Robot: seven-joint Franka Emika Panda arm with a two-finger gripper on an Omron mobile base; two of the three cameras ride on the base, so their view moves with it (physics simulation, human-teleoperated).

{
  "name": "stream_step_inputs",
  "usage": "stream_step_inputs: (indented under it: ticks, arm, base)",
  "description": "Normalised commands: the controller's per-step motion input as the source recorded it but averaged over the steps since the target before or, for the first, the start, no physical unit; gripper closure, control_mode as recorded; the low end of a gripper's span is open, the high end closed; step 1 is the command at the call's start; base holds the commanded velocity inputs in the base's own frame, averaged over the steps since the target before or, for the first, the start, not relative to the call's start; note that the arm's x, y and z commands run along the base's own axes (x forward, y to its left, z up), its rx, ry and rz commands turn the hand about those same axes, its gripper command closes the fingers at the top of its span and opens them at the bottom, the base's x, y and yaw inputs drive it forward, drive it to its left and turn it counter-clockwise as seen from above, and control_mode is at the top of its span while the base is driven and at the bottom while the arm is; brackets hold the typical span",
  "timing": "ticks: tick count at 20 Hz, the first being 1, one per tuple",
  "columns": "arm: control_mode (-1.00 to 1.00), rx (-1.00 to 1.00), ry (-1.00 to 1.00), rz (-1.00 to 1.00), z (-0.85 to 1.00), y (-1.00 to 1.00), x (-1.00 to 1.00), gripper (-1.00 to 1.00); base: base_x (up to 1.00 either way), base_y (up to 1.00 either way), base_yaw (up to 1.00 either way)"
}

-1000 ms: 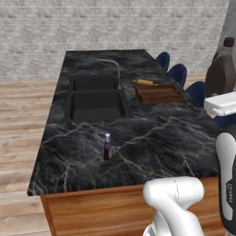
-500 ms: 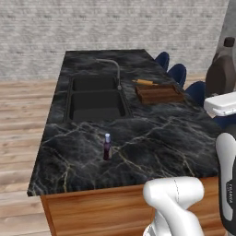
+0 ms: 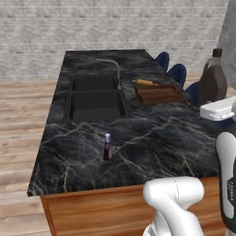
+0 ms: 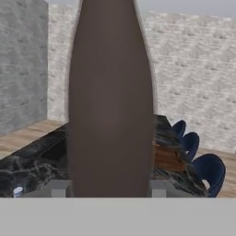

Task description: Move the condiment bottle and syrup bottle from the cabinet to the dining counter.

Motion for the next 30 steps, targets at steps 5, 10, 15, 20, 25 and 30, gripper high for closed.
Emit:
stream_step_inputs:
  ticks: [5, 10, 15, 20, 25, 30]
  arm:
    - [-1.00, -0.01, 0.25, 0.21, -0.50, -0.18, 0.38, 1.00]
    - [-1.00, 0.00, 0.15, 0.18, -0.46, -0.21, 0.06, 1.00]
    - [-1.00, 0.00, 0.00, 0.01, -0.35, -0.44, 0.00, 1.00]
    - [-1.00, 0.02, 0.00, -0.05, -0.53, -0.49, 0.01, 1.00]
    - [-1.00, 0.01, 0.03, -0.01, -0.54, -0.24, 0.06, 1.00]
    - [-1.00, 0.00, 0.14, 0.00, -0.32, -0.18, 0.01, 1.00]
  base:
    - [0.00, 0.00, 0.00]
    - [0.00, 0.00, 0.00]
    - [0.00, 0.00, 0.00]
    - [0.00, 0.00, 0.00]
    - [0.00, 0.00, 0.00]
    - [0.00, 0.00, 0.00]
